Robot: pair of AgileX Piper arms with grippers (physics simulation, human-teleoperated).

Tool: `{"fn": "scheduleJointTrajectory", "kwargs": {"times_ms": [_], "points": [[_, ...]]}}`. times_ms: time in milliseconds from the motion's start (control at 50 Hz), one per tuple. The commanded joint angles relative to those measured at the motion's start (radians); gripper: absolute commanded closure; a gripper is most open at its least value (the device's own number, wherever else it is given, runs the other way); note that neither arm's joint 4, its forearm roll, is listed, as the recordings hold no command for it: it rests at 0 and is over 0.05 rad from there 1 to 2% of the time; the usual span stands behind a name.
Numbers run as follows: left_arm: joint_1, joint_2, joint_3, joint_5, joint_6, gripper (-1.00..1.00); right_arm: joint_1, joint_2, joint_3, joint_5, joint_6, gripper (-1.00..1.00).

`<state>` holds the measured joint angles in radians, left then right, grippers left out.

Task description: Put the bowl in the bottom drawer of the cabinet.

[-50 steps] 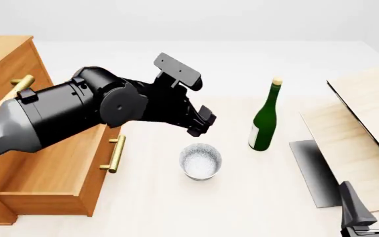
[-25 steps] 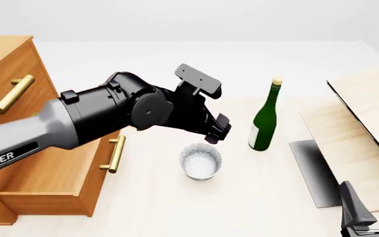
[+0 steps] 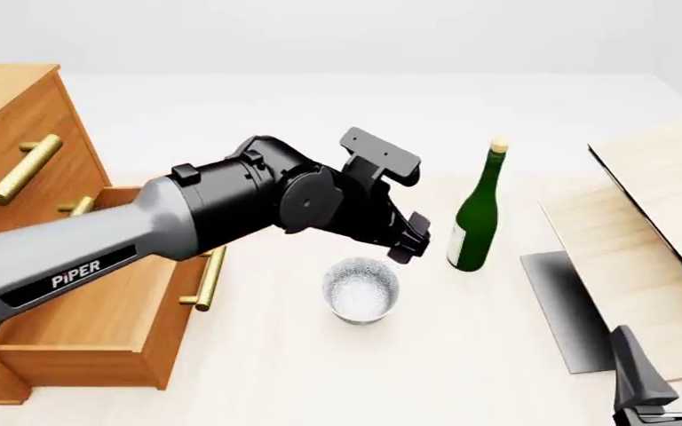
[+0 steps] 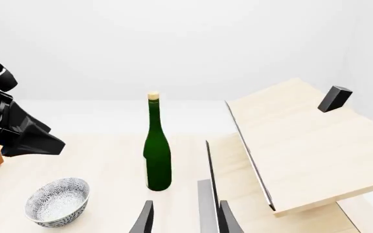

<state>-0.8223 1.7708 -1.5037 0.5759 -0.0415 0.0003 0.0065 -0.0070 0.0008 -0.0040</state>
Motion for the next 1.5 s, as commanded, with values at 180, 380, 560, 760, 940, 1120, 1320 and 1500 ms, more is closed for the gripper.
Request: {"fn": "scheduleJointTrajectory", "kwargs": {"times_ms": [180,380,560,760,940,1120,1320,1500], "points": [[0.002,0.101,-0.059,0.005,-0.025,-1.00,0.000,0.000,0.000,0.000,0.000,-1.00],[-0.016,0.132,-0.035,-0.019,-0.056,-1.00,0.000,0.000,0.000,0.000,0.000,-1.00],[-0.006,0.181,-0.055,0.005,-0.068,-1.00,-0.001,-0.003,-0.001,0.004,0.000,-1.00],[0.000,0.213,-0.058,0.011,-0.070,-1.00,-0.001,-0.006,0.000,0.006,0.000,-1.00],[-0.008,0.281,-0.047,-0.016,-0.106,-1.00,-0.001,-0.004,0.000,0.004,0.000,-1.00],[0.005,0.297,-0.042,-0.024,-0.104,-1.00,-0.001,-0.004,0.000,0.004,0.000,-1.00],[0.018,0.323,-0.056,-0.025,-0.099,-1.00,-0.001,-0.003,0.000,0.003,0.000,-1.00],[0.021,0.343,-0.052,-0.038,-0.106,-1.00,-0.001,-0.003,0.000,0.003,0.000,-1.00]]}}
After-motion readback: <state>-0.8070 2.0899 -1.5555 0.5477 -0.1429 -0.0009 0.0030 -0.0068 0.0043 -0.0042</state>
